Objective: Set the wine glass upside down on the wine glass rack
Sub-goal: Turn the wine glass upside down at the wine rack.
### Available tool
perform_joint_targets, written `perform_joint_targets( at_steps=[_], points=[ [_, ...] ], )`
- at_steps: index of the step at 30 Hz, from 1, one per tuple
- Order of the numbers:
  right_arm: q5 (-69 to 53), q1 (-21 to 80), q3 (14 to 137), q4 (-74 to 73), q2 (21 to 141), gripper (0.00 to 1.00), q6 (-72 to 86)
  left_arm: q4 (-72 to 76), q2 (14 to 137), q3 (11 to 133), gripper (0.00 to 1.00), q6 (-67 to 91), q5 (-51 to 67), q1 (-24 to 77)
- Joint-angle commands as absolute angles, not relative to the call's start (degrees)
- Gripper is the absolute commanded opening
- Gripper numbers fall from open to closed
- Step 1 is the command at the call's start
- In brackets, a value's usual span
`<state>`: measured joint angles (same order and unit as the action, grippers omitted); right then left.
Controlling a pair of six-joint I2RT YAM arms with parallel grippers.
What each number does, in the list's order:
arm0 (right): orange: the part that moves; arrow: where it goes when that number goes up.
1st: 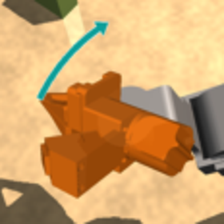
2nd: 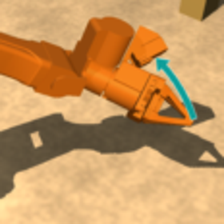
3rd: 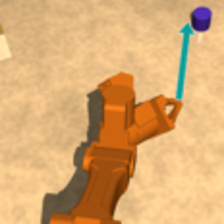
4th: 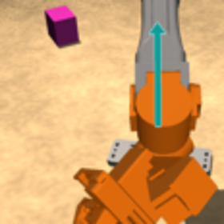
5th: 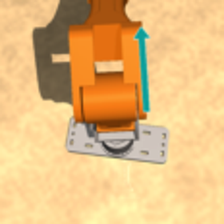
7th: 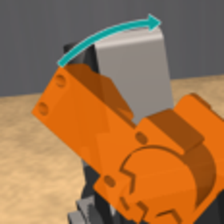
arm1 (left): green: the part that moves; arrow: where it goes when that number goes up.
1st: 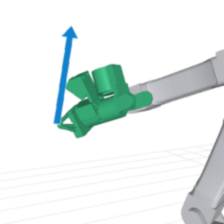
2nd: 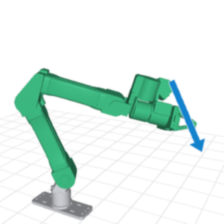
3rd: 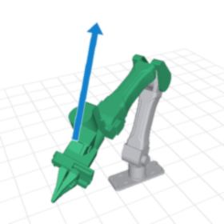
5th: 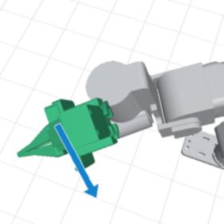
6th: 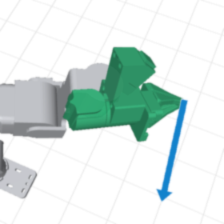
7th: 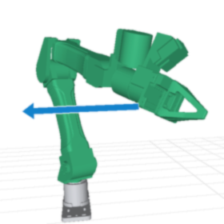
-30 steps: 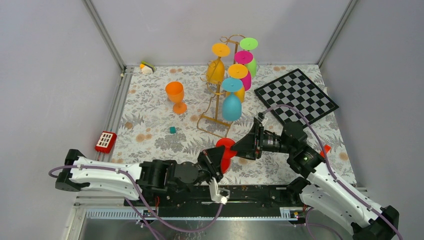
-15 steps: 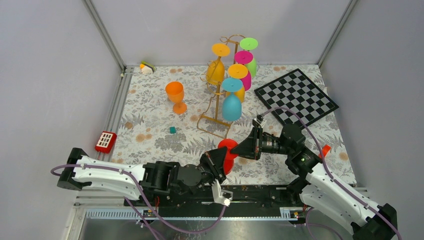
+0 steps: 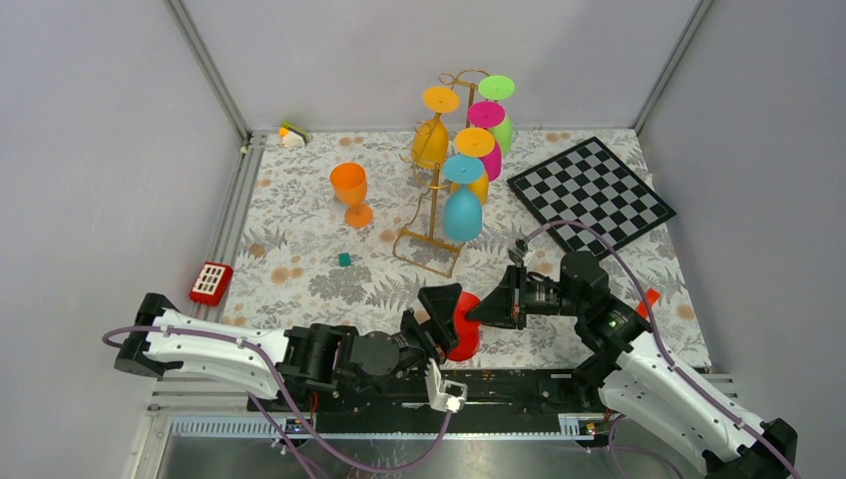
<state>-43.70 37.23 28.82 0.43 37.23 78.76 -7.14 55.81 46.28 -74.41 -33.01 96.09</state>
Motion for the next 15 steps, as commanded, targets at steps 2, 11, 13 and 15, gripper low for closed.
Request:
perform_joint_targets(
  at_steps=[2,11,13,15],
  points=[
    [-43.68,37.69,33.63,-8.52,37.36,0.00,70.33,-4.25,54.44,46.78,0.99,-63.67,-33.01,96.55],
    [-40.28,37.62,37.68,-17.98,37.28,0.00,63.45,-6.18,52.62,43.73,0.99,-36.04,-27.23,96.77],
    [-39.57,37.57,38.29,-20.31,37.35,0.00,62.08,-5.03,52.56,42.94,0.99,-29.90,-26.67,96.77],
    [-38.94,37.62,38.94,-22.15,37.30,0.00,60.85,-2.89,52.84,41.69,0.99,-23.63,-26.80,96.77]
  ],
)
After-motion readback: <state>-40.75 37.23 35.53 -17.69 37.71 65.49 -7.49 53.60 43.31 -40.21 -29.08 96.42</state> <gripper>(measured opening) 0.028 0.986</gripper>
